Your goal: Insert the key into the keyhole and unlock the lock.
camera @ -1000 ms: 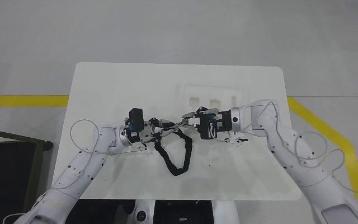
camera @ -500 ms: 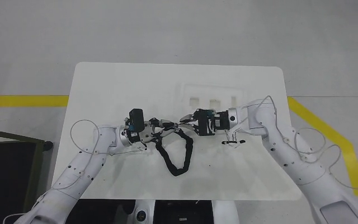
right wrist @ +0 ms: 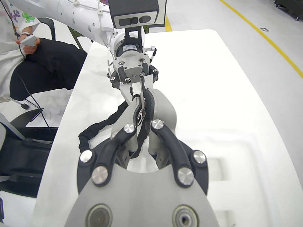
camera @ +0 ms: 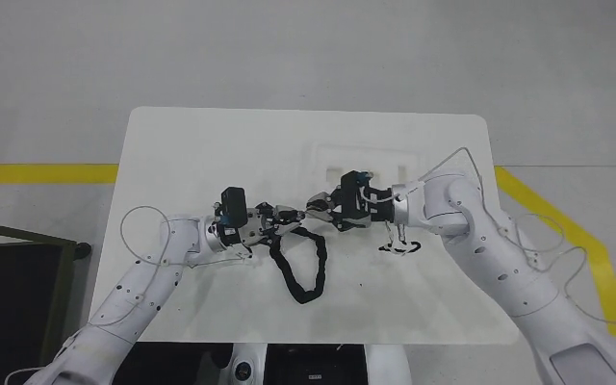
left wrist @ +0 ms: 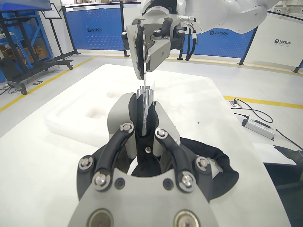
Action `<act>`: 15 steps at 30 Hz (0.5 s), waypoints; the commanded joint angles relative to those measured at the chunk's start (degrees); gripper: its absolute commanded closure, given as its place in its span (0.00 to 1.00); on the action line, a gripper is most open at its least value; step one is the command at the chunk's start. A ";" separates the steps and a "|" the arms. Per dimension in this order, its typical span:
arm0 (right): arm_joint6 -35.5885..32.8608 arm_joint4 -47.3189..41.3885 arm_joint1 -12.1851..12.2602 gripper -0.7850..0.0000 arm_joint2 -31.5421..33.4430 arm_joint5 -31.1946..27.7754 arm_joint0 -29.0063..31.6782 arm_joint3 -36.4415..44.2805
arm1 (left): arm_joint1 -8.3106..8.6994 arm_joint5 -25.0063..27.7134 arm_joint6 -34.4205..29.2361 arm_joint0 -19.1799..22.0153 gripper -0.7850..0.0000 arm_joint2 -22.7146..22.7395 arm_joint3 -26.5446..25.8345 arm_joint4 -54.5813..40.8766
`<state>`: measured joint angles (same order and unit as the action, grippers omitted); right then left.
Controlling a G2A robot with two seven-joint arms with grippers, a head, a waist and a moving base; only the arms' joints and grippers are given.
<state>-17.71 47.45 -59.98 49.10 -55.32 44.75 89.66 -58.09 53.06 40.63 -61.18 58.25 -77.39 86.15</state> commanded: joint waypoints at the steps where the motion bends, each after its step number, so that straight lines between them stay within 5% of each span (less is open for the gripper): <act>1: -1.41 -1.58 0.00 0.00 -0.16 0.02 -0.07 0.04 | 0.00 0.08 0.13 0.02 1.00 0.03 0.01 0.01; 8: -1.57 -3.81 0.58 0.00 2.03 -0.66 1.42 1.29 | 0.39 -0.32 -1.59 -1.45 1.00 1.56 -0.66 -1.18; 15: 2.01 -1.62 1.98 0.00 7.53 -1.32 6.66 4.58 | 2.06 -0.38 -10.56 -7.45 1.00 8.63 -2.53 -8.18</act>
<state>-16.51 45.45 -58.21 55.64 -56.70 50.43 93.75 -56.41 52.69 32.15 -67.32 65.13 -79.45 79.46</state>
